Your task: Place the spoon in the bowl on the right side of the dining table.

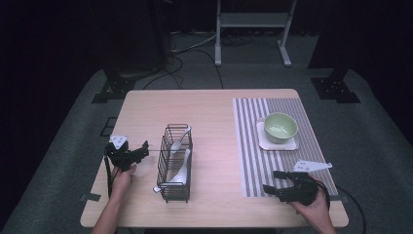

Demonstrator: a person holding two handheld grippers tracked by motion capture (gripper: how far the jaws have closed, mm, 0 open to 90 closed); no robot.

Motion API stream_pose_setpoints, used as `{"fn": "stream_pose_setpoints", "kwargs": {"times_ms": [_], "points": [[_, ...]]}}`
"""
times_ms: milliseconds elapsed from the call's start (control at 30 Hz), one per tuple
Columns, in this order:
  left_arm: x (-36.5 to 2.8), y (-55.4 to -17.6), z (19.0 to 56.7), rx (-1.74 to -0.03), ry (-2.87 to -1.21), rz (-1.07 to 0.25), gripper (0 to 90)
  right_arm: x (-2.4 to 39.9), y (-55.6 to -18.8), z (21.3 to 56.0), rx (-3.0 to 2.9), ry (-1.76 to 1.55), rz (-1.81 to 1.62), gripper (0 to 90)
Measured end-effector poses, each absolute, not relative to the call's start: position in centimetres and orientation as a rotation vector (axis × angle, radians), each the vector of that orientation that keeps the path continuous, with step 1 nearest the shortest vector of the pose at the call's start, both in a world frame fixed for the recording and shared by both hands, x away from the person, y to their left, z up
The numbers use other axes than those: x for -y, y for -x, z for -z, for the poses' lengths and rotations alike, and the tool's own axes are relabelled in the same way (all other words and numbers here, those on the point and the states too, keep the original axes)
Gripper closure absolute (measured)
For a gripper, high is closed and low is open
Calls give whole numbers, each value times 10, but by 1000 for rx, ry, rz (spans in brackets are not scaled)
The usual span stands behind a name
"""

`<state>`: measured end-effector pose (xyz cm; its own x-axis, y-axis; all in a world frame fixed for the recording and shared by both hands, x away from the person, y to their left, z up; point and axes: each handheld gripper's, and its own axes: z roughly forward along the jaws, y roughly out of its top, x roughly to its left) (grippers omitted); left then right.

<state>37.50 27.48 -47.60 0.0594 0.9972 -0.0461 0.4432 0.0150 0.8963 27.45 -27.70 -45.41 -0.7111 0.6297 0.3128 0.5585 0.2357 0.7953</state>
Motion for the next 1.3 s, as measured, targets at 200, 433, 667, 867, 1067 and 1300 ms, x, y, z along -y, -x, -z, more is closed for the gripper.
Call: {"fn": "stream_pose_setpoints", "kwargs": {"times_ms": [200, 433, 667, 867, 1067, 1300], "points": [[-275, -375, 476, -1498, -1543, -883, 10, 273, -278, 451, -2443, -1150, -1514, 199], [-275, -375, 476, -1497, -1541, -888, 9, 263, -282, 439, -2454, -1112, -1523, 199], [-275, -374, 476, -1491, -1544, -884, 9, 248, -287, 427, -2494, -1057, -1503, 199], [-274, -374, 476, -1492, -1545, -885, 9, 240, -289, 419, -2519, -1022, -1494, 198], [-274, -374, 476, -1494, -1543, -887, 10, 230, -292, 409, -2547, -990, -1503, 194], [-274, -374, 476, -1494, -1544, -888, 9, 218, -296, 398, -2575, -950, -1512, 194]]}}
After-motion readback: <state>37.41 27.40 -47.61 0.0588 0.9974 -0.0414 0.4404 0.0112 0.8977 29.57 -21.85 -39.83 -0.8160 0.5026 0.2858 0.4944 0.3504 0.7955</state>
